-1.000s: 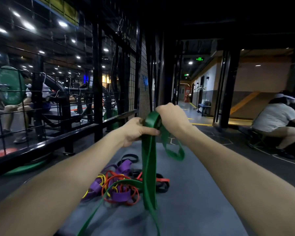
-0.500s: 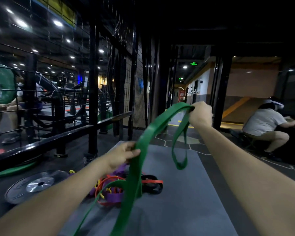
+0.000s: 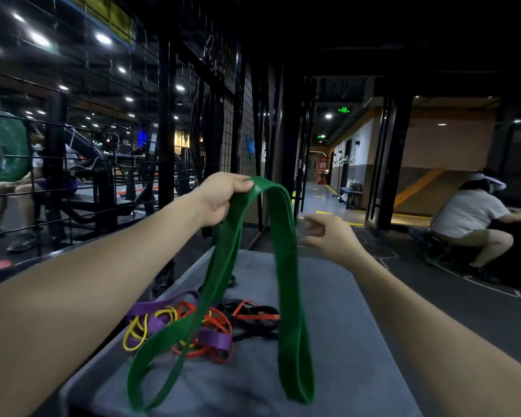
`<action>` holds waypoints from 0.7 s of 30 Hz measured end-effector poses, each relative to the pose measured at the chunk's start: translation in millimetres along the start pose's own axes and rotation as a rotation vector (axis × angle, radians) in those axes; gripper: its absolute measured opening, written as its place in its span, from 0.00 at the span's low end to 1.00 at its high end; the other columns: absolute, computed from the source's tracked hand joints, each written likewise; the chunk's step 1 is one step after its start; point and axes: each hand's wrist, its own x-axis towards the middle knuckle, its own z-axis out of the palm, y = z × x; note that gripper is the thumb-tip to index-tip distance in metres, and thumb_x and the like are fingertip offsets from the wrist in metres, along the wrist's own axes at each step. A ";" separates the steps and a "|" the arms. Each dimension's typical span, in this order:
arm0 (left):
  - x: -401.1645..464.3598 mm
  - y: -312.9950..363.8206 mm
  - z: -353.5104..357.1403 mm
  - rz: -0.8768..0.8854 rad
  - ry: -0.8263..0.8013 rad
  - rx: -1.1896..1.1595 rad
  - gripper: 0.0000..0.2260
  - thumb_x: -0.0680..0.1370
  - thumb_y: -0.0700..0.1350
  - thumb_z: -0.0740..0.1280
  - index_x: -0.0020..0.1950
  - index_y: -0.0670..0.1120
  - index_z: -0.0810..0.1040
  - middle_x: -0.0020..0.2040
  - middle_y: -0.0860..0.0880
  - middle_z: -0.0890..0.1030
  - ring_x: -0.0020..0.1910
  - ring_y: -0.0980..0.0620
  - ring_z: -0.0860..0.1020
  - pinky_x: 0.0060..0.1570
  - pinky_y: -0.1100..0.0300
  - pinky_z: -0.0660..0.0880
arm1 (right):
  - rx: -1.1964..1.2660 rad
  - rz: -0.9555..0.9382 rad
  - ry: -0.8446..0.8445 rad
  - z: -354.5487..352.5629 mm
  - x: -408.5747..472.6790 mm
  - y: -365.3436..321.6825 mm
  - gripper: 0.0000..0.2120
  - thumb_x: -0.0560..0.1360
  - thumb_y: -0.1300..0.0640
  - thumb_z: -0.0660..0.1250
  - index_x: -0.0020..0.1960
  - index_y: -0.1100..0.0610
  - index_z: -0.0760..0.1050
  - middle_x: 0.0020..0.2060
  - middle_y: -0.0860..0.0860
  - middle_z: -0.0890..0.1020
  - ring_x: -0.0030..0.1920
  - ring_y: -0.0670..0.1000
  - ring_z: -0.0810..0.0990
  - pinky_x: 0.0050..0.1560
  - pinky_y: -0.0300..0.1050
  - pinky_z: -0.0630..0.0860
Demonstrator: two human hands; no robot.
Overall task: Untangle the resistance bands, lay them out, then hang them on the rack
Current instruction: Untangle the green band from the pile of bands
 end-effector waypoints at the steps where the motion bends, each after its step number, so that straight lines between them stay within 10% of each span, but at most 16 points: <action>1: 0.8 -1.8 4.0 -0.024 -0.017 0.051 0.11 0.79 0.36 0.60 0.59 0.39 0.76 0.44 0.47 0.79 0.41 0.53 0.76 0.46 0.60 0.73 | 0.035 -0.056 0.001 -6.7 -0.3 -10.5 0.28 0.70 0.63 0.72 0.68 0.59 0.69 0.58 0.55 0.79 0.56 0.52 0.78 0.53 0.36 0.71; 8: 3.4 2.1 17.6 -0.053 -0.131 0.009 0.11 0.80 0.36 0.58 0.56 0.37 0.77 0.35 0.48 0.81 0.29 0.58 0.80 0.31 0.66 0.77 | -0.238 -0.354 0.075 -9.4 2.5 -63.3 0.22 0.75 0.68 0.60 0.68 0.58 0.69 0.59 0.57 0.78 0.59 0.58 0.76 0.61 0.50 0.73; 13: -1.1 6.2 3.5 0.015 -0.202 0.083 0.12 0.76 0.40 0.65 0.59 0.40 0.76 0.43 0.48 0.83 0.40 0.55 0.82 0.41 0.62 0.78 | -0.247 -0.351 0.240 -2.3 19.1 -73.4 0.16 0.74 0.68 0.53 0.57 0.60 0.75 0.44 0.62 0.81 0.43 0.64 0.79 0.45 0.58 0.78; 17: -2.2 -13.6 -1.3 0.026 -0.148 0.287 0.40 0.60 0.48 0.77 0.67 0.42 0.65 0.58 0.44 0.79 0.56 0.47 0.78 0.59 0.51 0.74 | -0.287 -0.308 0.288 -5.6 29.5 -82.3 0.16 0.75 0.68 0.52 0.56 0.64 0.74 0.47 0.64 0.80 0.45 0.66 0.79 0.47 0.59 0.78; 21: -6.2 -27.9 5.3 0.081 -0.154 0.346 0.23 0.73 0.38 0.70 0.66 0.41 0.65 0.53 0.49 0.78 0.50 0.53 0.78 0.45 0.65 0.77 | -0.262 -0.239 0.331 -16.2 36.4 -78.1 0.15 0.74 0.71 0.52 0.56 0.64 0.72 0.43 0.62 0.79 0.42 0.63 0.78 0.44 0.59 0.78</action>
